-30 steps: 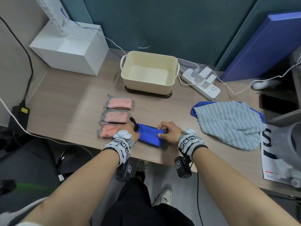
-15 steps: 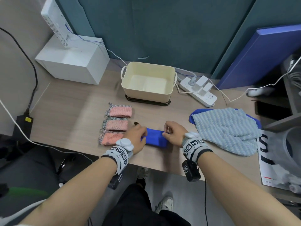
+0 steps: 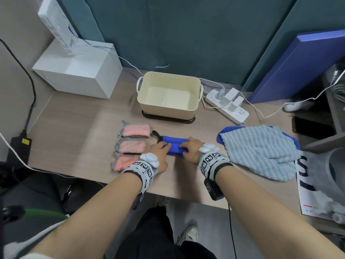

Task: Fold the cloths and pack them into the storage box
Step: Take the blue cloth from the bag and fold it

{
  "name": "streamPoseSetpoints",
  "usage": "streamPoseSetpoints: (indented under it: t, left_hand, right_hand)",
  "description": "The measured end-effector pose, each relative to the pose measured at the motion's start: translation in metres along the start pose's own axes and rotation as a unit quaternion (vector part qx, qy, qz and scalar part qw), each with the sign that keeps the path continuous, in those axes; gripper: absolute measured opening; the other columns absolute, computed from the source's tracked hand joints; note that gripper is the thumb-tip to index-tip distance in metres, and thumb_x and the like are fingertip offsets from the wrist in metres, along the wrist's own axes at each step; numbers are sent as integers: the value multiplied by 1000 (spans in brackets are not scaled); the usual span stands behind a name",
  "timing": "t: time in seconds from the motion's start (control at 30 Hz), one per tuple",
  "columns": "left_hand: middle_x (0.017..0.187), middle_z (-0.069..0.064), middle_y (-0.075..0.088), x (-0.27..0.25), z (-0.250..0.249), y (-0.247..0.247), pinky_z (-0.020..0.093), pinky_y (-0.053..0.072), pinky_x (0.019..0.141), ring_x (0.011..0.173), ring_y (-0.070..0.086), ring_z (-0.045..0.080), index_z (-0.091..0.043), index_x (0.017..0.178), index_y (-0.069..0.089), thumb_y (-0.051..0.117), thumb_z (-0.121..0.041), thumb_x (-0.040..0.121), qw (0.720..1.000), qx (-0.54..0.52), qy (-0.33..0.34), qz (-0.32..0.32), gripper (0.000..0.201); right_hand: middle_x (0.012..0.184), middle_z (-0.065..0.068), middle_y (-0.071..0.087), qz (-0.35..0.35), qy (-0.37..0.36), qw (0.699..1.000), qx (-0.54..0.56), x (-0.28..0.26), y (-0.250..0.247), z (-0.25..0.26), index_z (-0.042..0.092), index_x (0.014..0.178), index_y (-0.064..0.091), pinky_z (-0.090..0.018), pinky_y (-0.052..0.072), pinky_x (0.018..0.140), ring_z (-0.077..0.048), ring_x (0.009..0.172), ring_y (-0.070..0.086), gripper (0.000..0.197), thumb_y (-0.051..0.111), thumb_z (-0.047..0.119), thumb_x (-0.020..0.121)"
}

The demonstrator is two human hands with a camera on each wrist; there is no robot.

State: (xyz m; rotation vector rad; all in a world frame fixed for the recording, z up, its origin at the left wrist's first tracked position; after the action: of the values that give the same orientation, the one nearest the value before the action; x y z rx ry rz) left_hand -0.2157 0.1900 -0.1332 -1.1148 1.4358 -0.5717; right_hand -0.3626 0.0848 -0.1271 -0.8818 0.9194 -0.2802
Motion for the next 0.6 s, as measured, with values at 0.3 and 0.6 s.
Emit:
streamPoseSetpoints:
  t: [0.3, 0.6]
  left_hand:
    - [168, -4, 8, 38, 14, -36, 32, 18, 120, 148, 26, 25, -24, 161, 11, 55, -29, 89, 999, 44, 19, 22, 85]
    - [126, 1, 52, 57, 16, -61, 35, 38, 95, 111, 55, 27, -27, 130, 53, 52, -31, 81, 996, 76, 53, 2, 49]
  right_hand:
    - [135, 4, 46, -6, 46, 999, 4, 41, -30, -3, 43, 148, 47, -47, 45, 107, -26, 125, 52, 64, 43, 44, 84]
    - [130, 5, 50, 1, 68, 994, 84, 45, -26, -12, 41, 146, 54, -40, 42, 109, -24, 123, 55, 63, 46, 39, 83]
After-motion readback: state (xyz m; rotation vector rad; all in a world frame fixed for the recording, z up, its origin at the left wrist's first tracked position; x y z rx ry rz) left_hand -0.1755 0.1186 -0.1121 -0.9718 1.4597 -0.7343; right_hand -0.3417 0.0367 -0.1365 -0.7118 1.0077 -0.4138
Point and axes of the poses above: each hand's wrist, its own x-axis towards the middle knuckle, its own y-axis out of the palm, z = x × y, the point moved 3 cm from there along x, towards the middle knuckle
